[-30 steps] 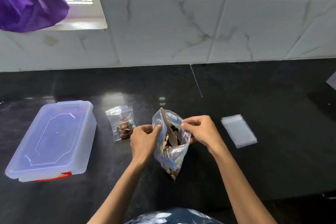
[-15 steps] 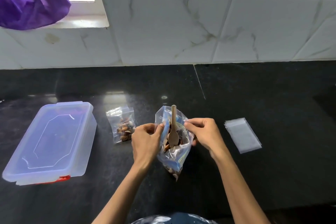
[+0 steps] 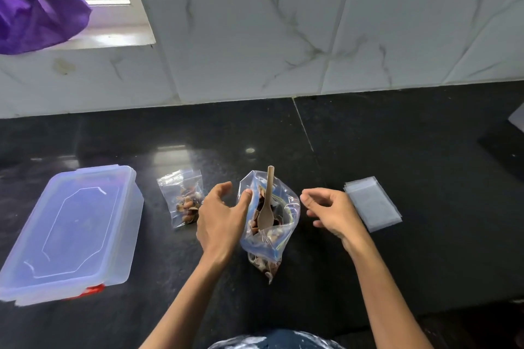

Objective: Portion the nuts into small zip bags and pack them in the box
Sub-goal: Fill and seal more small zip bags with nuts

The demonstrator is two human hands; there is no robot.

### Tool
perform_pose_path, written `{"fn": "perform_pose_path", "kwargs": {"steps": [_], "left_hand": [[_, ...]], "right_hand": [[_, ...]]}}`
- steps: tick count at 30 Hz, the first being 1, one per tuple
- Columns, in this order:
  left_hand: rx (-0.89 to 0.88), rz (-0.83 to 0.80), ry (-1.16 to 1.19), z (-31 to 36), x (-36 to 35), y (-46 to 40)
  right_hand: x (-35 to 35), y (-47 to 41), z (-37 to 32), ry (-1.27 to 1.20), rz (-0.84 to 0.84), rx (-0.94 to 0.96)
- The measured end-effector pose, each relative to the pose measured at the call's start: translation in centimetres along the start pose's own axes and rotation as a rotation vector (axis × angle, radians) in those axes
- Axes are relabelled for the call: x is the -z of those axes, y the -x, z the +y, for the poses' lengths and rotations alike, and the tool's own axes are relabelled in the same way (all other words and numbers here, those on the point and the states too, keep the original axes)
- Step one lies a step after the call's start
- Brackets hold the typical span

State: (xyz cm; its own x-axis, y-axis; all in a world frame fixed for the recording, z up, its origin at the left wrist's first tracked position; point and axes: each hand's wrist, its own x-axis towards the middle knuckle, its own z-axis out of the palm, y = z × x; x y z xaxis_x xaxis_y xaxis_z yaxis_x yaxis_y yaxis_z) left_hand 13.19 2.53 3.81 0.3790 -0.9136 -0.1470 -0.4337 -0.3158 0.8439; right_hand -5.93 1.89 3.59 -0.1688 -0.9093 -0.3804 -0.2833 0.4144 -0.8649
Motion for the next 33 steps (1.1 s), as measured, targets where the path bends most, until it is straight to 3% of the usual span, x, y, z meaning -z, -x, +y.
{"fn": "perform_pose_path", "kwargs": {"steps": [5, 10, 14, 20, 26, 33], "left_hand": [[-0.236, 0.043, 0.013, 3.1, -1.0, 1.7], [-0.369, -0.148, 0.069, 6.4, -5.6, 4.0], [-0.166, -0.409, 0.203, 7.3, -11.7, 4.7], [0.206, -0.417, 0.212, 6.4, -19.0, 3.5], [0.219, -0.367, 0.123, 6.0, -20.6, 3.3], [0.191, -0.362, 0.082, 6.4, -20.8, 3.6]], "right_hand": [[3.4, 0.3, 0.9, -0.047, 0.139, -0.009], [8.2, -0.9, 2.0, -0.04, 0.293, -0.01], [11.7, -3.0, 3.3, 0.039, 0.441, -0.026], [12.3, -5.3, 5.3, 0.224, 0.419, -0.048], [10.8, -5.7, 6.9, 0.433, 0.446, -0.023], [11.1, -6.0, 6.8, 0.394, 0.441, -0.039]]}}
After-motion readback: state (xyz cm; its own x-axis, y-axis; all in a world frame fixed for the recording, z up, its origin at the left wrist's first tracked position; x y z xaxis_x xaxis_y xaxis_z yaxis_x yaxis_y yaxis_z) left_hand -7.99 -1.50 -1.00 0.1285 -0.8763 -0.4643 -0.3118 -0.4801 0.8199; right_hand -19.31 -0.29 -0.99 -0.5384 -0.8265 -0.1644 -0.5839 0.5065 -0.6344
